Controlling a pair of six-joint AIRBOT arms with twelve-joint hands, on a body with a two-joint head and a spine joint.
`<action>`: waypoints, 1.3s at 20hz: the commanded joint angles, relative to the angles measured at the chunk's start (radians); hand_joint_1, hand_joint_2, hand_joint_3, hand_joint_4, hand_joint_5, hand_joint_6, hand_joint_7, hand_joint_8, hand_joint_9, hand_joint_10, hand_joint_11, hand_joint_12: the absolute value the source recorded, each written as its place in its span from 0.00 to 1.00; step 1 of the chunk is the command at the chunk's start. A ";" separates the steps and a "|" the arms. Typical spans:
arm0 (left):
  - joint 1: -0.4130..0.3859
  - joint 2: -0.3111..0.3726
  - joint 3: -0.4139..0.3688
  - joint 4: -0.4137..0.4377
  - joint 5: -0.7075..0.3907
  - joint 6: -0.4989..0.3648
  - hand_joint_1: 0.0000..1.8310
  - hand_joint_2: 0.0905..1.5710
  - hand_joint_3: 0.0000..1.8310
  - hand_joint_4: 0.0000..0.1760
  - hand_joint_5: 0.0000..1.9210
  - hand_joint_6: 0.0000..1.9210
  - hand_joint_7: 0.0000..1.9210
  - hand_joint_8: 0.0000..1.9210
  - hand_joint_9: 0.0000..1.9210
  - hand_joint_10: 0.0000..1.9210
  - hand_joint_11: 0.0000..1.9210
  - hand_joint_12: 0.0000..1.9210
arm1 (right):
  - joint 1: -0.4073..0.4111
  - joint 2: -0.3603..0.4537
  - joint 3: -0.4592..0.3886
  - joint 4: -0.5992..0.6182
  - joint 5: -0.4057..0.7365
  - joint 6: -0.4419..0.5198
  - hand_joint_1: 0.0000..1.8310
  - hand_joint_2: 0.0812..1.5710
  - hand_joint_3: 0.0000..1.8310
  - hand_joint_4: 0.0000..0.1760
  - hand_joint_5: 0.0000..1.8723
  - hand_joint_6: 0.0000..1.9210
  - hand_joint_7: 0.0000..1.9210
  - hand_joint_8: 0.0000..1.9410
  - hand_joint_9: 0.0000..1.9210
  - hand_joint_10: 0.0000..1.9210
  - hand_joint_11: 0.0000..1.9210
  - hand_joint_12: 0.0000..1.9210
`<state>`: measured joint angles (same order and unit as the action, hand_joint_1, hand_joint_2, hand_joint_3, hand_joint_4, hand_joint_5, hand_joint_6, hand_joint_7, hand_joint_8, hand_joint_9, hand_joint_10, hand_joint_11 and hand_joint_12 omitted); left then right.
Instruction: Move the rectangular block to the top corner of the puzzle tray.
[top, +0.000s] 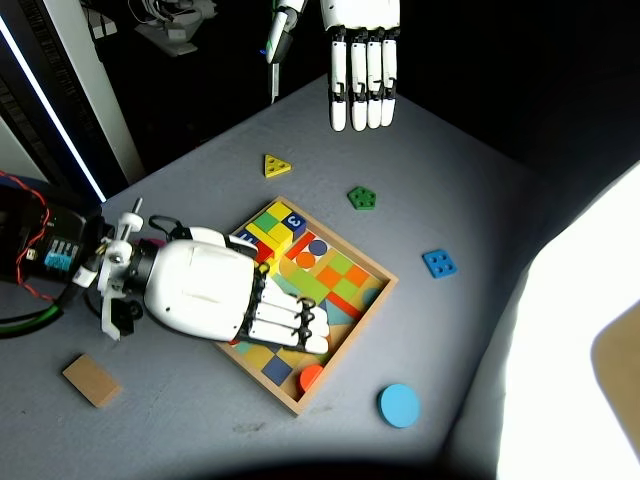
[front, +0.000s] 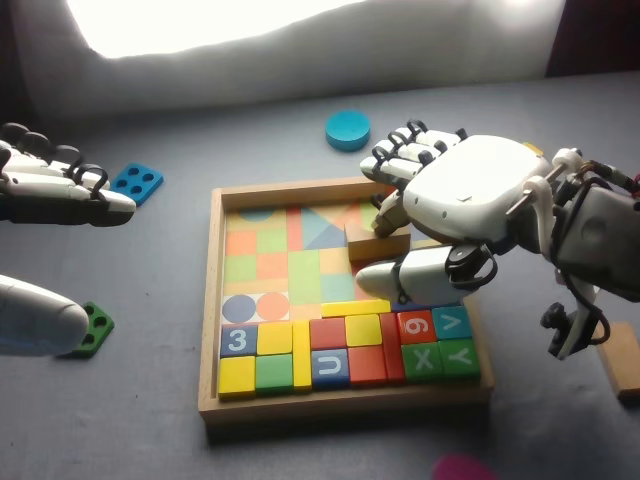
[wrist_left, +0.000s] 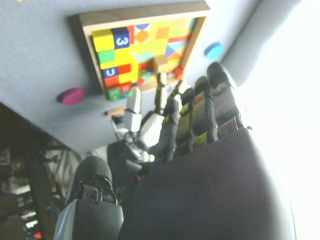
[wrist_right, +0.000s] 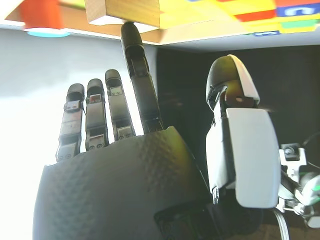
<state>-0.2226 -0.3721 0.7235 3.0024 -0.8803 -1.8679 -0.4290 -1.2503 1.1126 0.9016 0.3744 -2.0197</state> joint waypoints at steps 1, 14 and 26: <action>-0.019 -0.003 -0.003 0.010 0.083 -0.004 0.00 0.73 0.00 0.19 0.05 0.00 0.02 0.00 0.02 0.00 0.00 0.17 | -0.011 0.004 0.011 -0.012 0.042 -0.007 0.00 0.73 0.00 0.00 0.38 0.02 0.05 0.00 0.00 0.00 0.00 0.00; -0.019 -0.003 -0.001 0.010 0.083 -0.004 0.00 0.73 0.00 0.24 0.04 0.00 0.01 0.00 0.01 0.00 0.00 0.13 | -0.022 -0.008 0.094 -0.011 0.045 -0.005 0.00 0.73 0.00 0.00 0.37 0.02 0.04 0.00 0.00 0.00 0.00 0.00; -0.019 -0.003 0.001 0.010 0.083 -0.004 0.00 0.73 0.00 0.20 0.05 0.00 0.03 0.00 0.02 0.00 0.00 0.16 | -0.011 -0.028 0.122 -0.012 0.057 -0.007 0.00 0.73 0.00 0.00 0.37 0.02 0.04 0.00 0.00 0.00 0.00 0.00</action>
<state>-0.2226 -0.3721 0.7238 3.0020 -0.8803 -1.8679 -0.4385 -1.2789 1.2247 0.8940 0.4026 -2.0171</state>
